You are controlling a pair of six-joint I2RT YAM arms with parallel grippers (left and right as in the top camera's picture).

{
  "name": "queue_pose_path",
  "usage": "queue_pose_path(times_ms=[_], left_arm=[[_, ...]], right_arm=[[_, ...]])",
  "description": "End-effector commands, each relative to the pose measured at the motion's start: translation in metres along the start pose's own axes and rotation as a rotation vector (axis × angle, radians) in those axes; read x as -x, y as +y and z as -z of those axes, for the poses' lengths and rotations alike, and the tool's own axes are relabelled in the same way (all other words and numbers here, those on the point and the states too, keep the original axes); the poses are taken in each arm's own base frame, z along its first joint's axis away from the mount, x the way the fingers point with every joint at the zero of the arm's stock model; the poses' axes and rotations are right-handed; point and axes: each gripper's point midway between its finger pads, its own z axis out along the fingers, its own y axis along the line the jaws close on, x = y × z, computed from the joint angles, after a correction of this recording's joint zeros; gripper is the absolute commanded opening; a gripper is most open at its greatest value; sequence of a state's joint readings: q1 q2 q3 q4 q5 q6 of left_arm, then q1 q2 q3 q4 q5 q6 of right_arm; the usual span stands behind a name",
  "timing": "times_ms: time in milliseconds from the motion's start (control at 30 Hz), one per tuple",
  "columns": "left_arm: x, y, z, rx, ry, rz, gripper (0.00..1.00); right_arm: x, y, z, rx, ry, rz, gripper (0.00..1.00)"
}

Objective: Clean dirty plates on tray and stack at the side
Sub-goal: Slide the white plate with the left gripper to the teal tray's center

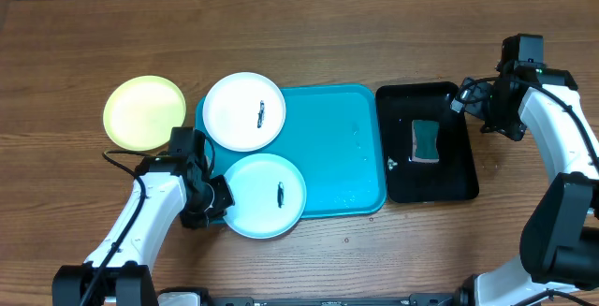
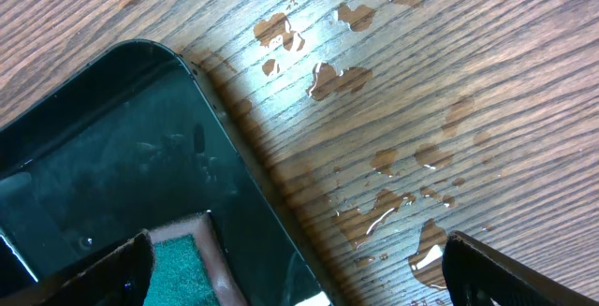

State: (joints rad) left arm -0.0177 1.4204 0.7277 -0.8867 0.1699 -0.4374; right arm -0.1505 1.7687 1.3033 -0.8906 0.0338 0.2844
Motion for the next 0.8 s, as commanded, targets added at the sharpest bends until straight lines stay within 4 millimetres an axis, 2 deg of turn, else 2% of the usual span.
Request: queue_pose_path(times_ms=[0, 167, 233, 533, 767], left_arm=[[-0.006, -0.021, -0.001, -0.125, 0.041, -0.034, 0.04], [0.004, -0.055, 0.005, -0.291, 0.017, -0.034, 0.04], [0.008, -0.062, 0.006, -0.31, 0.002, -0.011, 0.04], [0.006, -0.11, 0.004, -0.351, -0.061, -0.026, 0.04], [0.015, -0.129, 0.001, -0.299, -0.194, 0.061, 0.04]], right_arm=[[0.005, -0.001, 0.002, -0.006, -0.015, -0.007, 1.0], [0.005, -0.001, 0.002, -0.006, -0.015, -0.007, 1.0], [0.005, -0.001, 0.002, -0.006, -0.015, -0.007, 1.0], [0.005, -0.001, 0.002, -0.005, -0.015, -0.007, 1.0], [0.005, -0.001, 0.002, -0.006, -0.015, -0.007, 1.0]])
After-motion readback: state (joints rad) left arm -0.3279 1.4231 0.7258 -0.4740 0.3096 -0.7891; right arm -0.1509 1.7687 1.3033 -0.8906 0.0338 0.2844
